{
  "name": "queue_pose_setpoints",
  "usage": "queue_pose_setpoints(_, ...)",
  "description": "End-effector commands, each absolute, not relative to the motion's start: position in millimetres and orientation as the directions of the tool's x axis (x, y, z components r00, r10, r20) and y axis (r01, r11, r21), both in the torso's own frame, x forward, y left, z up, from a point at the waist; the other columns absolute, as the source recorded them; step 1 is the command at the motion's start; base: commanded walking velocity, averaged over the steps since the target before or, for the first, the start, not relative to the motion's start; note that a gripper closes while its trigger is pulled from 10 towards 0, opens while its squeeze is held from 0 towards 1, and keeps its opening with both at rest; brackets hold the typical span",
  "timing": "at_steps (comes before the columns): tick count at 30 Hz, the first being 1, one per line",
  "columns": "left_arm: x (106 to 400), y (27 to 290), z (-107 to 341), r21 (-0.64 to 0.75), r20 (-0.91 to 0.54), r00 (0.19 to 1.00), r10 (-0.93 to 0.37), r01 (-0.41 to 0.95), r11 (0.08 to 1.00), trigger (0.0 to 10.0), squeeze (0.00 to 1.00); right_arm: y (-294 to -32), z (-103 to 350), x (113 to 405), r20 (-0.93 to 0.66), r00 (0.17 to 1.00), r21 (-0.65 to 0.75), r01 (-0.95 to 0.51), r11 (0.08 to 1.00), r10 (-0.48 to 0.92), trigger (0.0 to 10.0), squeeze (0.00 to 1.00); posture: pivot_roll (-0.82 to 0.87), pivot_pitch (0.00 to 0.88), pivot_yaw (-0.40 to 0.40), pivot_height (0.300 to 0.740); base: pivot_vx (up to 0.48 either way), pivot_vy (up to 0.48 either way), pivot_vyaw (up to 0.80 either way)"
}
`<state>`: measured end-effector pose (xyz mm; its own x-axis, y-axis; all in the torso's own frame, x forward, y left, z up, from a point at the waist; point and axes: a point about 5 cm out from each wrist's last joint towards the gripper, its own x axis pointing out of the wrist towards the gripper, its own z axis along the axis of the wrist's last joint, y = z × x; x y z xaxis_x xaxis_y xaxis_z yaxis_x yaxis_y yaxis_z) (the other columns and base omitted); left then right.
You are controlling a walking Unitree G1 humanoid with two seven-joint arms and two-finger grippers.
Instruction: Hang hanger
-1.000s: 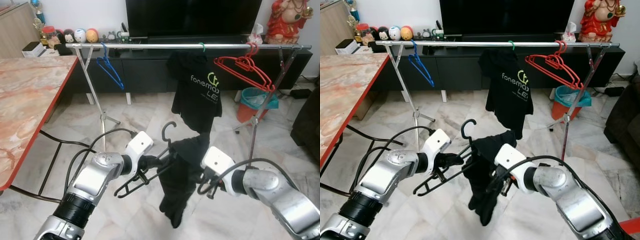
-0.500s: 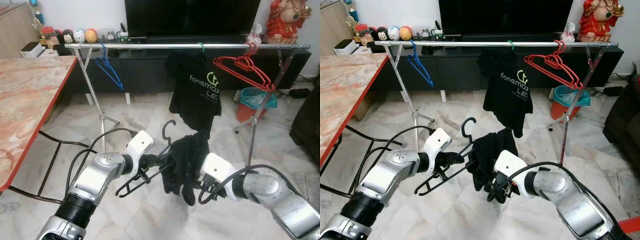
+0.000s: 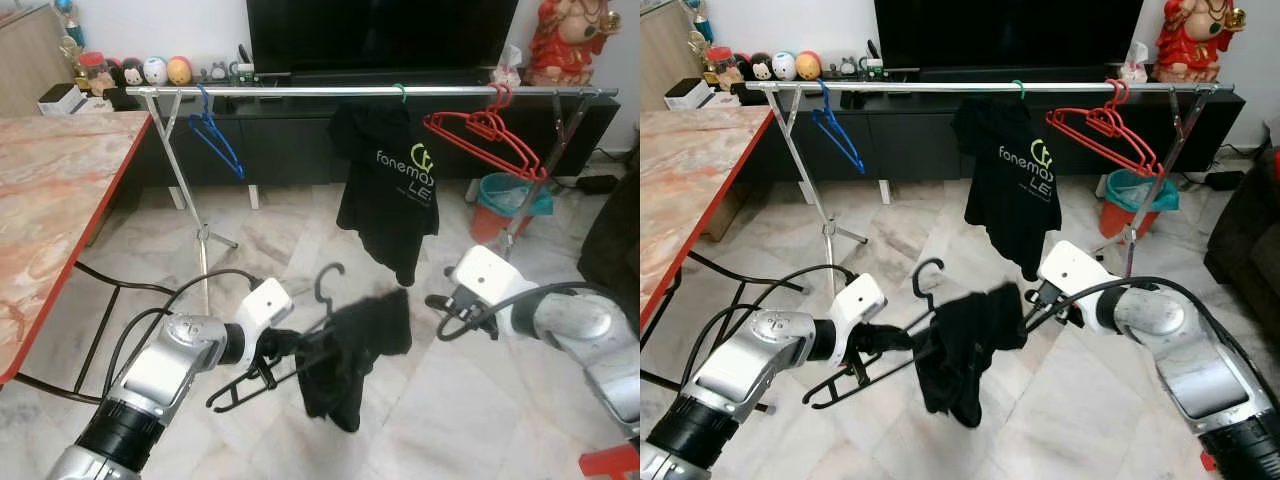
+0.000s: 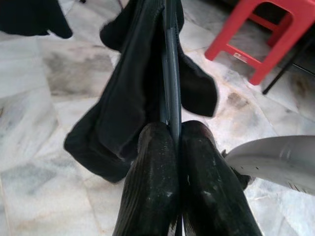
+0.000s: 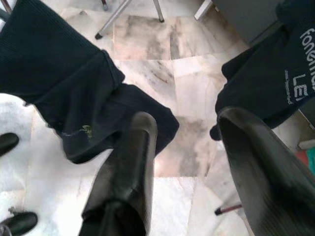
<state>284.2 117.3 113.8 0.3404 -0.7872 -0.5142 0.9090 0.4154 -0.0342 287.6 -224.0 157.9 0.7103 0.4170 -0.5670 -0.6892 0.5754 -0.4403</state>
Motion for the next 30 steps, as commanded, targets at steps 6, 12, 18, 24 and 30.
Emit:
queue_pose_setpoints(6,277.3,111.2,132.6,-0.025,-0.448,0.244,-0.860,0.958,0.285,10.0,0.00,-234.8,148.3,279.5,-0.634,0.594,-0.373,-0.796,0.477,0.496,10.0,0.00,0.03,0.000,-0.001,0.740,0.000,0.000,0.00)
queue_pose_setpoints(12,270.9,109.8,135.5,-0.038,-0.453,0.166,-0.876,0.978,0.205,10.0,0.00,-233.2,143.6,275.2,-0.651,0.509,-0.332,-0.858,0.392,0.564,10.0,0.00,0.02,0.000,-0.002,0.740,0.000,0.000,0.00)
queue_pose_setpoints(18,266.9,108.0,138.8,-0.052,-0.448,0.116,-0.886,0.986,0.156,10.0,0.00,-233.2,141.0,272.9,-0.671,0.438,-0.315,-0.899,0.305,0.598,10.0,0.00,0.03,0.000,-0.004,0.740,0.000,0.000,0.00)
queue_pose_setpoints(24,265.4,107.3,138.2,-0.055,-0.457,0.096,-0.885,0.989,0.135,10.0,0.00,-235.1,138.9,274.3,-0.696,0.399,-0.317,-0.917,0.243,0.597,10.0,0.00,0.03,0.000,-0.004,0.740,0.000,0.000,0.00)
queue_pose_setpoints(30,264.3,105.6,138.5,-0.057,-0.456,0.079,-0.886,0.991,0.118,10.0,0.00,-236.2,135.3,274.5,-0.714,0.368,-0.317,-0.928,0.194,0.596,10.0,0.00,0.03,0.000,-0.007,0.740,0.000,0.000,0.00)
